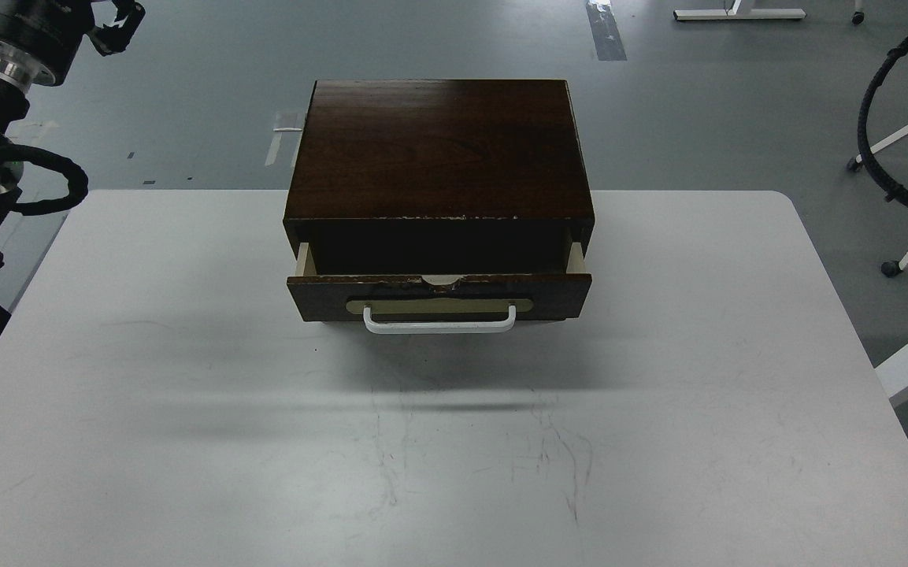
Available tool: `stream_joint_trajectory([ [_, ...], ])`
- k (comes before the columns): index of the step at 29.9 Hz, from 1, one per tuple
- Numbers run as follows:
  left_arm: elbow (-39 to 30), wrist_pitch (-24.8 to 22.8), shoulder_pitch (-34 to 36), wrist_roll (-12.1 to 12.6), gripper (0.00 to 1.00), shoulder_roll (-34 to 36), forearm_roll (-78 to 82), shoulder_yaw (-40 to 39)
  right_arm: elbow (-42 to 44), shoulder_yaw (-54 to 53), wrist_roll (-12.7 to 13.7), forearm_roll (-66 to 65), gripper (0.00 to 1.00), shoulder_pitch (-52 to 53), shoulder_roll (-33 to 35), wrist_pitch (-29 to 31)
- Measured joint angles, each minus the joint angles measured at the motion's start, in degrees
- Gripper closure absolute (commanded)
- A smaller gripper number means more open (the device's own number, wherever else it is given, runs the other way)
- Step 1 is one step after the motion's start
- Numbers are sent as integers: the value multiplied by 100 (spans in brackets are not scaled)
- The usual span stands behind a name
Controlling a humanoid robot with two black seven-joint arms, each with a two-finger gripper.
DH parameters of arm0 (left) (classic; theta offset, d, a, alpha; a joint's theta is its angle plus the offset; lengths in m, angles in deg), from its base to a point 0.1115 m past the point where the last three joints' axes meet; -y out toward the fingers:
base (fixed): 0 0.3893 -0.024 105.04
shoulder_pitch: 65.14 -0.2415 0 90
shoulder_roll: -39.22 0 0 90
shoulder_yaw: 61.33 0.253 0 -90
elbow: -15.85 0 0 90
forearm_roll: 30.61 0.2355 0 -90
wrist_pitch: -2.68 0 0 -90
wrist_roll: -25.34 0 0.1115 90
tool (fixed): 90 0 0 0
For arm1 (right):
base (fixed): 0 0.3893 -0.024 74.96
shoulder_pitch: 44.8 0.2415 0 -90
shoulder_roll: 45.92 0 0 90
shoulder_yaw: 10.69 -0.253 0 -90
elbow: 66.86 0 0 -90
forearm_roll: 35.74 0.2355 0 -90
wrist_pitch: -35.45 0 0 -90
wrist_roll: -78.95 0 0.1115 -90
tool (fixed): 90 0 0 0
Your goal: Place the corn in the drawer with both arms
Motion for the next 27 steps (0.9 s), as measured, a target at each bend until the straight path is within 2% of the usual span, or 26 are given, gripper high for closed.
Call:
stream_joint_trajectory([
  [11, 24, 0, -131, -1, 2, -93, -42, -31, -30, -1322, 60, 656, 0, -1526, -67, 197],
  [27, 23, 0, -132, -19, 2, -145, -50, -220, 9, -1328, -1, 613, 0, -1753, 37, 210],
])
